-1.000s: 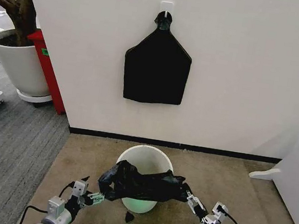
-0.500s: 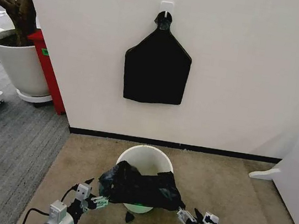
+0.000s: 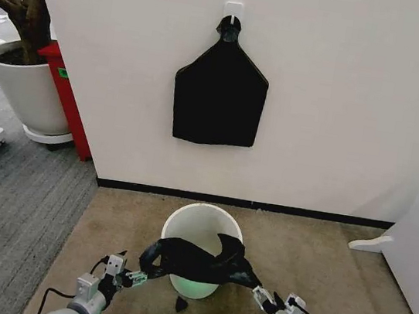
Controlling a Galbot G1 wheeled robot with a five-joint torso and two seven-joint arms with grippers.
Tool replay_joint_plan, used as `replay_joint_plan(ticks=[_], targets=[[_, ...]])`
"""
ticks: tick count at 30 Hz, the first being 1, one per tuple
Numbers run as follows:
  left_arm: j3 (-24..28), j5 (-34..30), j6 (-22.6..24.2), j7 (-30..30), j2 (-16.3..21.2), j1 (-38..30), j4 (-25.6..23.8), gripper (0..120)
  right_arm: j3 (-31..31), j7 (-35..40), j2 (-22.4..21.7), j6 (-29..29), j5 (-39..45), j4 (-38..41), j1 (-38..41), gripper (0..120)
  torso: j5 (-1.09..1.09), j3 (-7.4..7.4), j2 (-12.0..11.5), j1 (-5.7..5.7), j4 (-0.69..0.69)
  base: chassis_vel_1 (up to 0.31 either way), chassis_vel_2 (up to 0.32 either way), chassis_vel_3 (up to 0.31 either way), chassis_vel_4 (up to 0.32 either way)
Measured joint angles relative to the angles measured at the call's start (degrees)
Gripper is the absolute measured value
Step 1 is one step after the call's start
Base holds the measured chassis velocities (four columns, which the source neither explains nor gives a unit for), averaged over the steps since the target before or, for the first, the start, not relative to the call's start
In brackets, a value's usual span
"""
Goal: Place the garbage bag over the trash bin.
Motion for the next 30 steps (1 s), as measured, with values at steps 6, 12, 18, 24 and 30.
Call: replay_joint_plan(ticks=[6,12,18,24,30], targets=[[-1.13,4.26,-1.73,1.7,0.73,4.68,-6.18,100,0.63,-0.67,-1.96,-0.31,-2.47,2.69,-4.01,100,0.0,-0.01,0.0,0.0,-0.02,0.0,0.0,0.0,0.0],[-2.13,9.3,-4.31,3.3,1.11,7.61,-7.92,100,0.81,-2.59,-2.55,2.05,-8.49,3.85,-7.02,100,0.01,-0.01,0.0,0.0,-0.01,0.0,0.0,0.0,0.0],[-2.64,11.37,-5.44,3.82,2.09,8.26,-9.36,100,0.9,-5.97,-2.54,8.99,-22.52,3.98,-9.26,100,0.0,-0.01,0.0,0.0,-0.01,0.0,0.0,0.0,0.0],[-3.2,11.39,-5.76,3.83,3.65,8.4,-10.76,100,1.63,-8.62,-2.41,14.72,-36.25,3.59,-10.61,100,0.0,-0.01,0.0,0.0,-0.01,0.0,0.0,0.0,0.0],[-5.23,11.93,-8.35,6.03,4.72,9.43,-8.85,100,2.14,-11.99,-1.95,17.58,-40.97,2.73,-11.24,100,0.0,-0.01,0.0,0.0,-0.01,0.0,0.0,0.0,0.0]])
